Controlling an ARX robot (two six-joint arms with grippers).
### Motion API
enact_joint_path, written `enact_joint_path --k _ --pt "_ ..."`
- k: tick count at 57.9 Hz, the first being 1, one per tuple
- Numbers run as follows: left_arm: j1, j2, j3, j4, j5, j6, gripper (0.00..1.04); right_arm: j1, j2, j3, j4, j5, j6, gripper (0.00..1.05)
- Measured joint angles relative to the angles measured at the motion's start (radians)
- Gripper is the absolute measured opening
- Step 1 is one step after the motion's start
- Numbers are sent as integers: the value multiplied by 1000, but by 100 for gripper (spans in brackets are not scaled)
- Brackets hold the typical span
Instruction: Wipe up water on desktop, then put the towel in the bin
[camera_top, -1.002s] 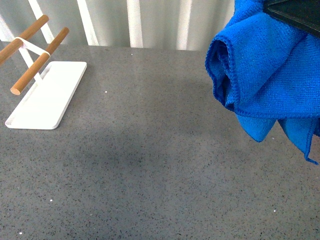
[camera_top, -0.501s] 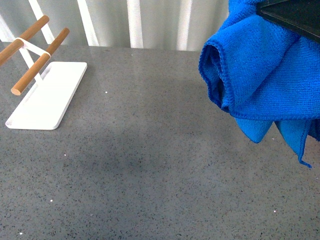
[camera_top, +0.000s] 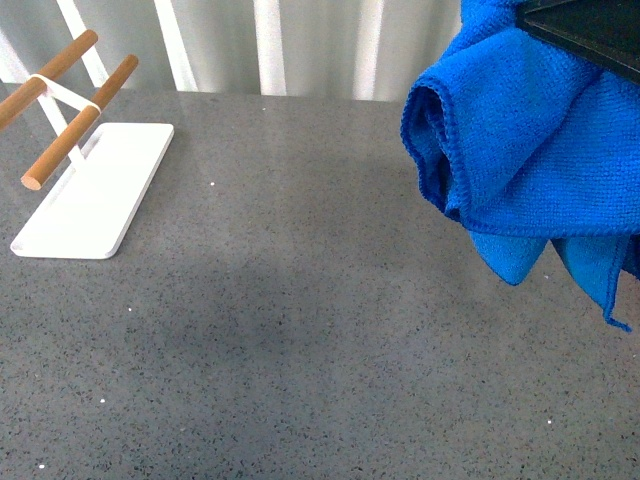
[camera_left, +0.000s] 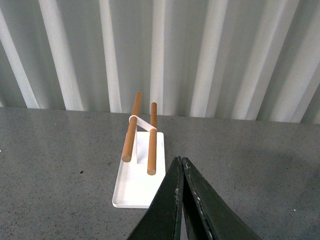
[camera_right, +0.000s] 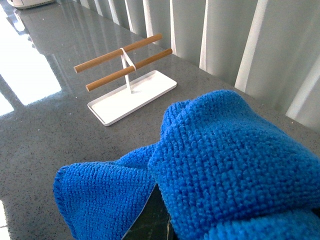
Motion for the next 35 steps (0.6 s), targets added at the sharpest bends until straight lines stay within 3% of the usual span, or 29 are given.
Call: enact_joint_path --k 5,9,22,24,35 --pt "0 -29 0 -29 0 0 3 0 2 0 0 0 0 5" --pt "0 -143 0 -179 0 0 3 2 3 0 0 0 0 5" --pt "0 -188 0 -195 0 0 4 2 15 6 -2 13 26 5" --pt "0 -188 0 -195 0 0 7 2 27 16 -13 31 31 5" --pt "0 -188 0 -195 0 0 54 21 299 219 -259 311 165 5"
